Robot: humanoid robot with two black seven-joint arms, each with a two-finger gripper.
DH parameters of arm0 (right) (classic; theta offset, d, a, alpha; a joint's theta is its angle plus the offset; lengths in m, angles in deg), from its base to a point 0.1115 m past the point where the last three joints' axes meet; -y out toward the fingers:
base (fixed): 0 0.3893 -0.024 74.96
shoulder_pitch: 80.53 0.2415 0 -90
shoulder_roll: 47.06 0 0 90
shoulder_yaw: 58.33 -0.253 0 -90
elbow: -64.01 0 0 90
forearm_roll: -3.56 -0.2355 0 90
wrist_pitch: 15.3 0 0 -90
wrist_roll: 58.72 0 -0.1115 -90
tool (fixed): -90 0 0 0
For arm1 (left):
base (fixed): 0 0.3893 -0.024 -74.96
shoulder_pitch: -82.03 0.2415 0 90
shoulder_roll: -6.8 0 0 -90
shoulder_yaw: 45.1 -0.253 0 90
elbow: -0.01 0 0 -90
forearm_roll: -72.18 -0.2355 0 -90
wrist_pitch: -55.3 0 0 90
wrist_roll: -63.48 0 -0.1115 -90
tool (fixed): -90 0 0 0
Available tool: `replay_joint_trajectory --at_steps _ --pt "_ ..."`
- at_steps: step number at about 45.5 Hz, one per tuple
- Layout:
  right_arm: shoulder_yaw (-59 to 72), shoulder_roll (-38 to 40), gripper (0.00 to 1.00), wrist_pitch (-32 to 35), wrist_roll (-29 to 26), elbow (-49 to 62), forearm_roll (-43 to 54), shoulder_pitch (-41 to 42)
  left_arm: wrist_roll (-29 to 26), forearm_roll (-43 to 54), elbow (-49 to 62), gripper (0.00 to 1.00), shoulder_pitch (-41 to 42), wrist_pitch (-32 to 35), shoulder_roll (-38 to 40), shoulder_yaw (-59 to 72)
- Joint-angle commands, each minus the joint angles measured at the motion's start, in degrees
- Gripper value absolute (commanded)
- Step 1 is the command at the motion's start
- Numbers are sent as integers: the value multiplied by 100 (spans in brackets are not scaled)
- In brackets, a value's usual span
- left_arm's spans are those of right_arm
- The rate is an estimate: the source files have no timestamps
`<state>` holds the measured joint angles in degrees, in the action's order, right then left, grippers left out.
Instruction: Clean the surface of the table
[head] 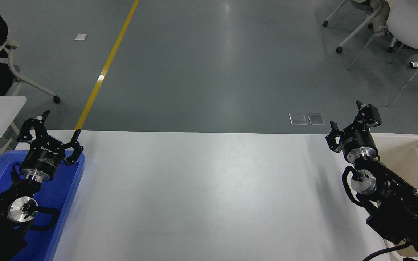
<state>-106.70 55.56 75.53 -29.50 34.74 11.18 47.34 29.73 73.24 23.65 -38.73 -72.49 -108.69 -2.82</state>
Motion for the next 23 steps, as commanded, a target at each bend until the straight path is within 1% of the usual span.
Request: replay_joint_trajectory --at_steps 1,6,15,23 --pt "-6 -67 99 14 180 0 12 1 0 0 -8 100 0 0 0 0" --pt "3 -67 99 14 338 0 12 10 0 0 -8 100 0 0 0 0" --pt "-6 -67 99 172 900 0 12 54 0 0 0 100 0 0 0 0" --pt "3 -58 99 207 953 88 12 63 0 0 0 100 0 0 0 0"
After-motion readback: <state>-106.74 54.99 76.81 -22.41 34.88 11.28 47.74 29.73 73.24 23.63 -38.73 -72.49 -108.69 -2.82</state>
